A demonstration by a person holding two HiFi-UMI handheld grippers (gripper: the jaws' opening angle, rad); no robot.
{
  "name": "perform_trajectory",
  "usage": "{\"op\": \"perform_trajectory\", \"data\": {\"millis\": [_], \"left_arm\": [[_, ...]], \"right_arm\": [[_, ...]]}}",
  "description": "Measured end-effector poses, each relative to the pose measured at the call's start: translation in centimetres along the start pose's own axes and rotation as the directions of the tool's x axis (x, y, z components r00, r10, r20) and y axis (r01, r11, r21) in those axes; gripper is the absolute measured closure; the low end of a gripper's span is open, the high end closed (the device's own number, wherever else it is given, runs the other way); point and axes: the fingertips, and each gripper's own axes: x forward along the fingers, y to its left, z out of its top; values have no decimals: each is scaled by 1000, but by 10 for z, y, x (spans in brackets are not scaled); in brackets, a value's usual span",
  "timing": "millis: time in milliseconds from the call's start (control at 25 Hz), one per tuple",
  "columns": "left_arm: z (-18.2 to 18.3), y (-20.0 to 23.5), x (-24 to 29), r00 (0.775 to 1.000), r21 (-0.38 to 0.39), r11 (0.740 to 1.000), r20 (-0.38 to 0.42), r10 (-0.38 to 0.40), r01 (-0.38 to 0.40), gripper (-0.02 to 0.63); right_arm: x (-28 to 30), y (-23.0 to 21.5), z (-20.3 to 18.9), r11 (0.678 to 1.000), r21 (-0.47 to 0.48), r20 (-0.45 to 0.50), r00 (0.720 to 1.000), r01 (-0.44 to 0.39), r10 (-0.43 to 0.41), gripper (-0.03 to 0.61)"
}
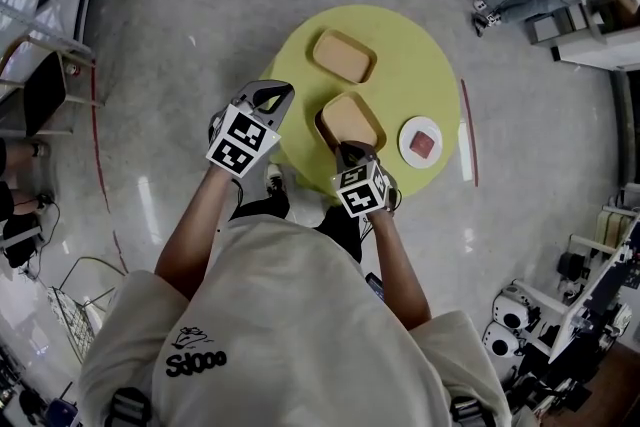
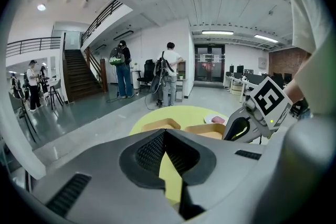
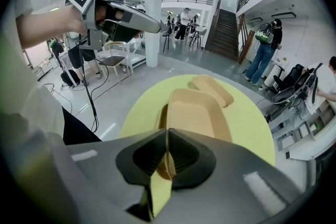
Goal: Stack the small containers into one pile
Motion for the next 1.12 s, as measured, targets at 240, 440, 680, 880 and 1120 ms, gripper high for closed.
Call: {"op": "perform_trajectory", "data": {"millis": [240,440,680,880,1120], "left_arm": [[-1,1,4,1000,-2,1000,2,-2,2,607],[-2,5,6,1000,-8,1000,0,4,-4,607],[-3,5,7,1000,-17,1000,-16,6,-6,607],[-5,6,15,1000,-21,1000,-22,4,-5,607],[-4,10,16,1000,-22,1000,-24,7,-8,607]], "right_arm": [[6,10,-3,999,-19,-18,999,-31,31,551],[10,14,-8,998,-25,-38,998,-49,48,549],[9,18,-11,998,2,-49,996,-69,69,549],[10,19,-12,997,14,-57,995,-81,82,552],[23,26,-24,992,27,-103,986,-127,129,545]]}}
